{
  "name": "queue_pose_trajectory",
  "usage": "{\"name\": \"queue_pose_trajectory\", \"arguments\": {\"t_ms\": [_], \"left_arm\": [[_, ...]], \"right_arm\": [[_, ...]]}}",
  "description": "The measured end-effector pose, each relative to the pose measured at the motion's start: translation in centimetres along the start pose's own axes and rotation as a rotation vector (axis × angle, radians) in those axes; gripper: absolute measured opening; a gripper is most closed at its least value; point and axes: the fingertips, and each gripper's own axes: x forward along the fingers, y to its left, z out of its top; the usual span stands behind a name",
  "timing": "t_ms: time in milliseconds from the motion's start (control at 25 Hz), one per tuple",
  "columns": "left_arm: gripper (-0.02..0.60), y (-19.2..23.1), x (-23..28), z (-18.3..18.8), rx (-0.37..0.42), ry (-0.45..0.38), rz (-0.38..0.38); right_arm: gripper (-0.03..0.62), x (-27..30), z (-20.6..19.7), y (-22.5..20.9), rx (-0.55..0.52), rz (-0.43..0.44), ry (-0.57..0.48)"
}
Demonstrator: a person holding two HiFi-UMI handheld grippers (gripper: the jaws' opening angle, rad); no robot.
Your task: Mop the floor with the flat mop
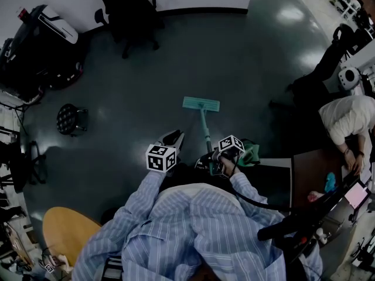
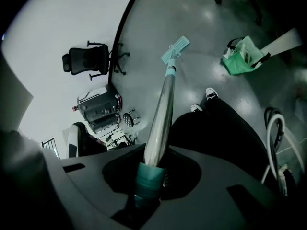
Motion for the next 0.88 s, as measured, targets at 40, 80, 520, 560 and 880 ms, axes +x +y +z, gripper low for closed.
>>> {"name": "queue_pose_trajectory", "arguments": {"t_ms": [40,80,520,560,880], "left_arm": [[0.069,-0.1,0.4,0.2,0.000,-0.005,0.004],[0.069,-0.3,0.7,0.5,0.002,-0.009,0.006],[0.069,0.7,5.6,4.9,0.037,-0.017,-0.002],[0.069,1.0,6.3,5.2,0.037,-0.015,-0.005],[0.069,5.2,12.5,9.4,0.034,0.025,-0.046]], "right_arm": [[0.061,-0.3,0.5,0.0,-0.004,-0.001,0.002],[0.061,-0.5,0.9,0.0,-0.007,-0.003,0.004],[0.061,-2.2,6.2,2.1,-0.022,-0.009,0.016],[0.061,-2.3,6.9,2.4,-0.025,-0.009,0.016],[0.061,-2.8,13.2,6.1,-0.036,-0.027,0.008]]}}
